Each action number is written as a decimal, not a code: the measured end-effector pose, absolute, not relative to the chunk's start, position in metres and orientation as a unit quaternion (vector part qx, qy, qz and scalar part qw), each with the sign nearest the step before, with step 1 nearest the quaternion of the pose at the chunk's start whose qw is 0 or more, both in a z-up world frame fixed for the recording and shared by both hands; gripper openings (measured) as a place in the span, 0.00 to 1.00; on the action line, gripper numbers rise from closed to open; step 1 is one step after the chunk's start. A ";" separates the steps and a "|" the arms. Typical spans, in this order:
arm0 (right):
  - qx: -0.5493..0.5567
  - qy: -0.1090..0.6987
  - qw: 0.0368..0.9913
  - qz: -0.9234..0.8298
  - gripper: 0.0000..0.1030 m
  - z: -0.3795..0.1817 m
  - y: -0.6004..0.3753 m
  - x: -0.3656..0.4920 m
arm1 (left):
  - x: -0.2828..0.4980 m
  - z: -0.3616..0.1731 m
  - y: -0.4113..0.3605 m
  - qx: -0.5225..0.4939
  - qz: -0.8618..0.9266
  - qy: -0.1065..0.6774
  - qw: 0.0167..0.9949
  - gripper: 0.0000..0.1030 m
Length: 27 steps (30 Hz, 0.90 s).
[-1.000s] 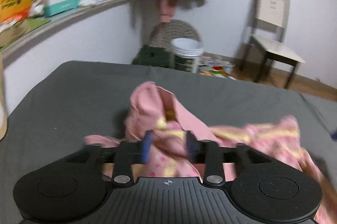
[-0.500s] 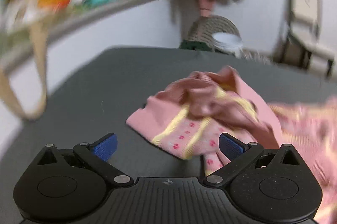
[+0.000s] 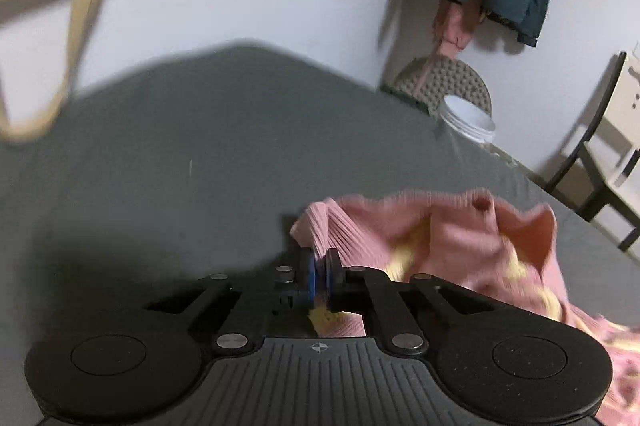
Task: Fold clothes
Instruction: 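Open the left tool to drop the cardigan onto the bed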
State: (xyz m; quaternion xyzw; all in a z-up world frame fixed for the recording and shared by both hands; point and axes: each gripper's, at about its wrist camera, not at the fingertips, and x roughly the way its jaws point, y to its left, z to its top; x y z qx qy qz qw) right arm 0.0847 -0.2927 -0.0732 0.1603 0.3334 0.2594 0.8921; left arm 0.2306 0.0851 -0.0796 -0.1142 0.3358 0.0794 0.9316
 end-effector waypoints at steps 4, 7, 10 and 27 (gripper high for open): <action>0.170 0.329 0.892 0.260 0.59 -0.073 -0.295 0.087 | 0.267 -0.048 0.086 -0.048 0.126 0.279 0.951 0.04; 0.171 0.320 0.894 0.263 0.59 -0.071 -0.297 0.089 | 0.302 -0.032 0.092 -0.005 0.160 0.281 0.946 0.04; 0.169 0.323 0.894 0.261 0.59 -0.073 -0.300 0.092 | 0.333 -0.040 0.093 0.040 0.179 0.362 0.914 0.08; -0.001 0.321 0.904 0.281 0.60 -0.040 -0.331 0.068 | 0.144 0.006 -0.047 0.123 -0.174 0.299 0.930 0.90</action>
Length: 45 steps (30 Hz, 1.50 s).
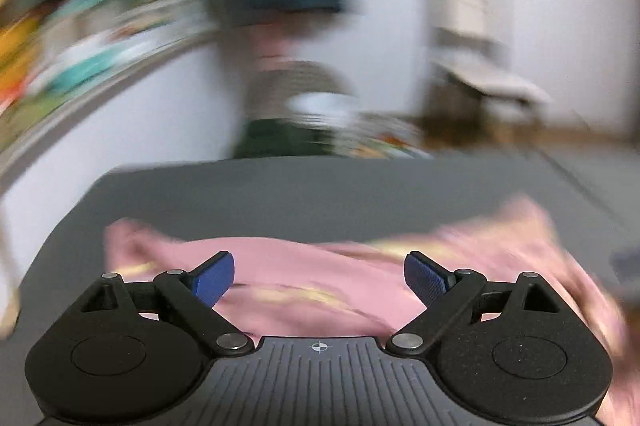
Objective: Fold clothes
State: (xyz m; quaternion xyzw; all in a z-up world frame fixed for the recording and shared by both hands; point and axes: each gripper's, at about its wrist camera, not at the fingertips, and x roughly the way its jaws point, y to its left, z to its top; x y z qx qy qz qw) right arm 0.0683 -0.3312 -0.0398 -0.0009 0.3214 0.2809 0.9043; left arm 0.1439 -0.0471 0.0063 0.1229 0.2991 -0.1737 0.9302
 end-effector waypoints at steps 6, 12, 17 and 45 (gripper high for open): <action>-0.043 0.325 0.878 0.349 0.62 -0.028 -0.320 0.034 | 0.084 -0.017 -0.157 0.293 -0.320 0.281 0.856 0.89; -0.061 0.330 0.859 0.387 0.65 -0.028 -0.303 0.022 | 0.075 -0.040 -0.205 0.434 -0.356 0.259 0.786 0.80; -0.048 0.334 0.856 0.391 0.65 -0.028 -0.306 0.024 | 0.075 -0.050 -0.219 0.495 -0.373 0.264 0.739 0.69; -0.047 0.398 0.863 0.308 0.03 -0.062 -0.316 0.049 | 0.244 0.042 -0.232 0.411 -0.217 0.224 0.857 0.03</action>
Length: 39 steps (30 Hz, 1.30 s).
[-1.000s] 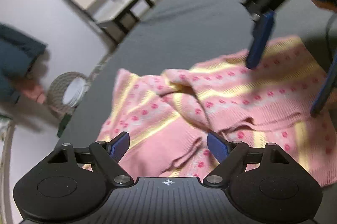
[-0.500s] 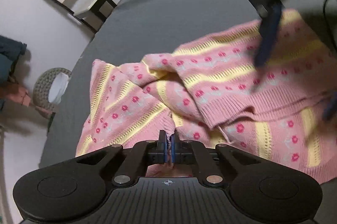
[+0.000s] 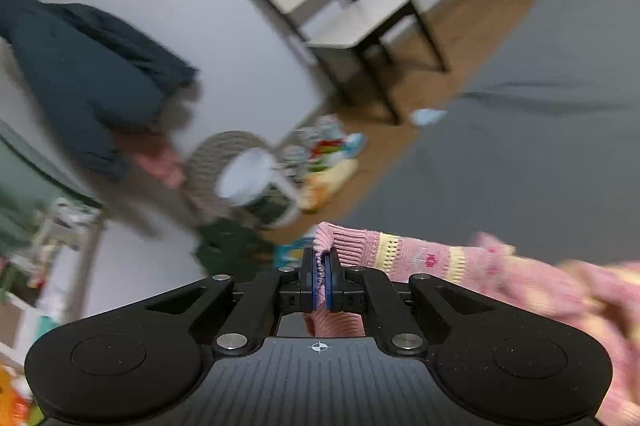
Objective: Fold clothes
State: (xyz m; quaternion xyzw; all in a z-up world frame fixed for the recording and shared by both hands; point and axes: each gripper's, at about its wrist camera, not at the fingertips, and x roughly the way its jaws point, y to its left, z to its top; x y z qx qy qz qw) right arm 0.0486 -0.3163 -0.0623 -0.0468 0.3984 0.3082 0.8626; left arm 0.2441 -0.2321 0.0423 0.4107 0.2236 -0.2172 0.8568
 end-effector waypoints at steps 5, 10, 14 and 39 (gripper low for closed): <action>0.062 0.384 0.893 0.227 0.02 -0.063 -0.359 0.067 | 0.317 0.032 -0.254 0.360 -0.140 0.210 0.898 0.03; 0.079 0.388 0.893 0.216 0.05 -0.071 -0.369 0.073 | 0.354 -0.018 -0.278 0.360 -0.108 0.239 0.895 0.04; 0.051 0.392 0.887 0.239 0.11 -0.076 -0.355 0.073 | 0.363 -0.055 -0.299 0.372 -0.087 0.266 0.885 0.08; -0.413 0.313 0.751 0.409 0.42 -0.077 -0.277 -0.049 | 0.023 0.033 -0.066 0.379 -0.327 0.383 0.776 1.00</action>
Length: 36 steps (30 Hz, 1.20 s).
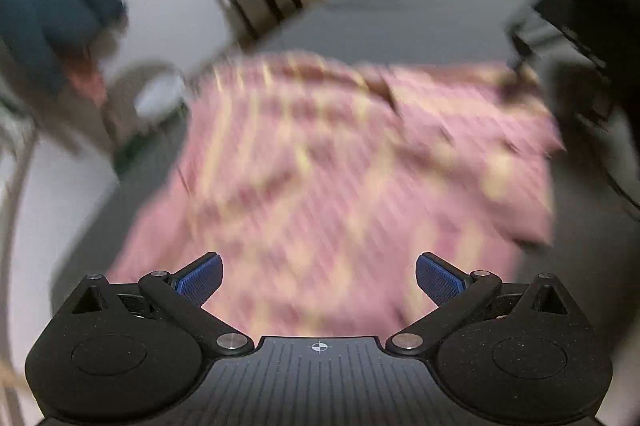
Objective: Fold clothes
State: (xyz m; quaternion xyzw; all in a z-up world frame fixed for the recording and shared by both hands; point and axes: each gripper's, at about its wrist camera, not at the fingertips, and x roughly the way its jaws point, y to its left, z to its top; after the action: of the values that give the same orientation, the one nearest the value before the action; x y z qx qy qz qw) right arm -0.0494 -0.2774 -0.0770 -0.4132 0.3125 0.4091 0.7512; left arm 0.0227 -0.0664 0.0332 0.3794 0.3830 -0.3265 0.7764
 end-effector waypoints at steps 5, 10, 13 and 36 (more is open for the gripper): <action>-0.316 0.334 0.799 0.389 0.16 -0.052 -0.301 -0.028 | -0.046 0.038 -0.029 0.400 -0.316 0.441 0.739 1.00; -0.100 0.373 0.870 0.305 0.16 -0.034 -0.349 -0.001 | -0.093 0.052 0.002 0.362 -0.282 0.462 0.759 1.00; 0.091 0.397 0.880 0.246 0.15 -0.038 -0.393 0.013 | -0.112 0.054 0.008 0.332 -0.279 0.438 0.787 1.00; 0.110 0.413 0.862 0.271 0.11 -0.064 -0.376 0.034 | -0.060 -0.007 -0.034 0.435 -0.319 0.415 0.733 1.00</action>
State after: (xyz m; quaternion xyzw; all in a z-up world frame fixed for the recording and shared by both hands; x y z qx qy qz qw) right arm 0.0340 -0.3759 -0.0637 0.1104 0.4131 0.2710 0.8624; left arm -0.0604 -0.0336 -0.0075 0.4353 0.4145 -0.3191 0.7327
